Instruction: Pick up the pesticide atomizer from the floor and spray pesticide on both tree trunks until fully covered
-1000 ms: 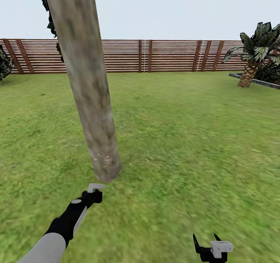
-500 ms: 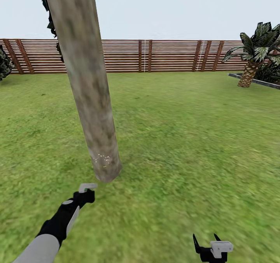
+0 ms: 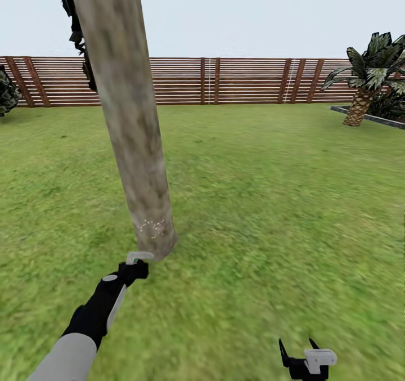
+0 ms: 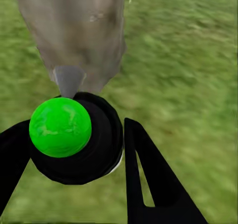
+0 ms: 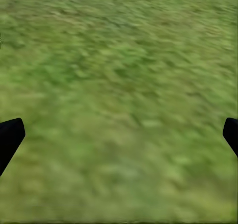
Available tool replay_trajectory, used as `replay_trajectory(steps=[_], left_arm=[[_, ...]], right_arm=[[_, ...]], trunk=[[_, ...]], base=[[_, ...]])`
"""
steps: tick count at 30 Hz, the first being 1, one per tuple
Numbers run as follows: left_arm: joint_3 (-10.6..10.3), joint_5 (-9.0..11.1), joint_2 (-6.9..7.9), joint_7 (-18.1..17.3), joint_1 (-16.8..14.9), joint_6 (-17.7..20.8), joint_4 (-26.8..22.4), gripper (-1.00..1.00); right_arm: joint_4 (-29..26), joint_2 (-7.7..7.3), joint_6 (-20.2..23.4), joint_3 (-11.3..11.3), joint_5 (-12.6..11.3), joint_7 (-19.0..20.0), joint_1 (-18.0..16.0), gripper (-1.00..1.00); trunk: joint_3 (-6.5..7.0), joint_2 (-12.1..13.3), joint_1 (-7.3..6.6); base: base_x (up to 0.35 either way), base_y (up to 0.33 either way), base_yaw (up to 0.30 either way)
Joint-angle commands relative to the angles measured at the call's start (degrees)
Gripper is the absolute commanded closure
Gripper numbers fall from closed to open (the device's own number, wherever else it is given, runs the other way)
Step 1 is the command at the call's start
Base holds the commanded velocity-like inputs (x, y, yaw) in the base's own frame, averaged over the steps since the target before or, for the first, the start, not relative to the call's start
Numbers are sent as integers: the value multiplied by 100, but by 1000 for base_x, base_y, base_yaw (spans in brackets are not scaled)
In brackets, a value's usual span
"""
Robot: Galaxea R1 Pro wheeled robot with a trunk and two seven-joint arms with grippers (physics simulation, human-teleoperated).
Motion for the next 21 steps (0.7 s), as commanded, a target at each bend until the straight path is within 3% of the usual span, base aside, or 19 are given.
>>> replay_trajectory(steps=[1,3,4,5,8,12,15,18,19,21], left_arm=[[28,10,3,-1,1,12,-18,100],[13,-3,-58,4,-7,36,-79,100],[-53,-11,-300,6,-26,432,-364,100],[-256,-13,-395,15,-14,649,-714,100],[-234,16,-338,-15,-2,695,-942,100],[169,28,-115,-31,1,716,-1027,100],[211,-10,-96,-30,3,734,-1063,100],[-14,-8,-113,-28,9,739,-1168,100],[-241,2,-136,-24,9,741,-1215,100],[-480,-7,-199,-14,10,789,-1272,100]], right_arm=[[0,0,0,0,0,0,0,-100],[0,0,0,0,0,0,0,-100],[-1,0,0,0,0,0,0,-100],[-1,0,0,0,0,0,0,-100],[-2,0,0,0,0,0,0,-100],[0,0,0,0,0,0,0,-100],[0,0,0,0,0,0,-1,-100],[0,0,0,0,0,0,0,-100],[0,0,1,0,0,0,0,-100],[0,0,3,0,0,0,0,-100]], trunk=[[0,0,0],[0,0,0],[0,0,0],[0,0,0],[0,0,0],[0,0,0],[0,0,0],[0,0,0],[0,0,0],[0,0,0]], base=[[-46,10,0],[-16,4,0],[-1,0,0],[0,0,0],[0,0,0],[0,0,0],[-65,0,0],[-237,0,0],[-95,0,0],[-37,0,0]])
